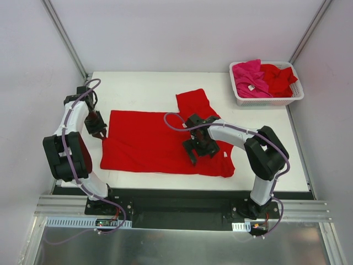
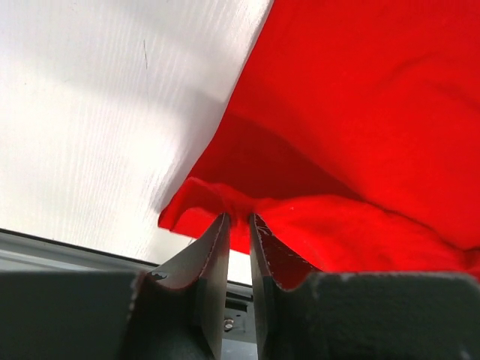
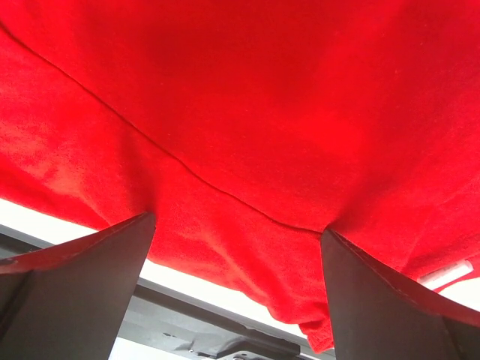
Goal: Fold and stack the t-shirts
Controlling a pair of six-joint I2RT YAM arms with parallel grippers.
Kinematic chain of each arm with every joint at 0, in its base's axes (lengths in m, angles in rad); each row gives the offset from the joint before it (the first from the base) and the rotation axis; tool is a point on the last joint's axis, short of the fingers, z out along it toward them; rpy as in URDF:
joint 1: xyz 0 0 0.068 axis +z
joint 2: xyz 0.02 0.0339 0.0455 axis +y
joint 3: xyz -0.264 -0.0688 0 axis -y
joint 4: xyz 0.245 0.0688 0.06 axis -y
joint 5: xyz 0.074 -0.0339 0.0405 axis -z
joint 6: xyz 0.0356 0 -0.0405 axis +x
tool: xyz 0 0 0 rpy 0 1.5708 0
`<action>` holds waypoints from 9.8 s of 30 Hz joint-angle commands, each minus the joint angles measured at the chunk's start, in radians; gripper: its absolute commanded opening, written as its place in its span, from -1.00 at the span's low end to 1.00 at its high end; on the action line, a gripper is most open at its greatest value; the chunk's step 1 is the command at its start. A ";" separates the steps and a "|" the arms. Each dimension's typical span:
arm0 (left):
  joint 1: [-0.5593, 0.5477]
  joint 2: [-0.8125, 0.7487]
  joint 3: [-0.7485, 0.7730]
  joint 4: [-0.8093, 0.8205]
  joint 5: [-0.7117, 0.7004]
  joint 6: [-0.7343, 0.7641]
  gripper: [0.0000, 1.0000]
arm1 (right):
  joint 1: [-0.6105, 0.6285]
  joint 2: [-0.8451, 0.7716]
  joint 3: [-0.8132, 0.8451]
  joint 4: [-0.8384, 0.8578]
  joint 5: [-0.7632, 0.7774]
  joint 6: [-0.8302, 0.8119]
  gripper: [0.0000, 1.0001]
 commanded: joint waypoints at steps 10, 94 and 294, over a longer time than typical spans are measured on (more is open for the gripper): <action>-0.026 0.090 0.119 -0.064 -0.063 -0.007 -0.20 | -0.004 -0.005 0.068 -0.038 0.024 0.017 0.93; -0.044 -0.253 -0.218 0.004 0.101 -0.099 0.36 | 0.185 0.276 0.479 0.015 -0.016 -0.208 -0.98; -0.212 -0.371 -0.354 0.194 0.224 -0.055 0.99 | -0.111 0.052 0.264 0.096 0.171 -0.040 0.92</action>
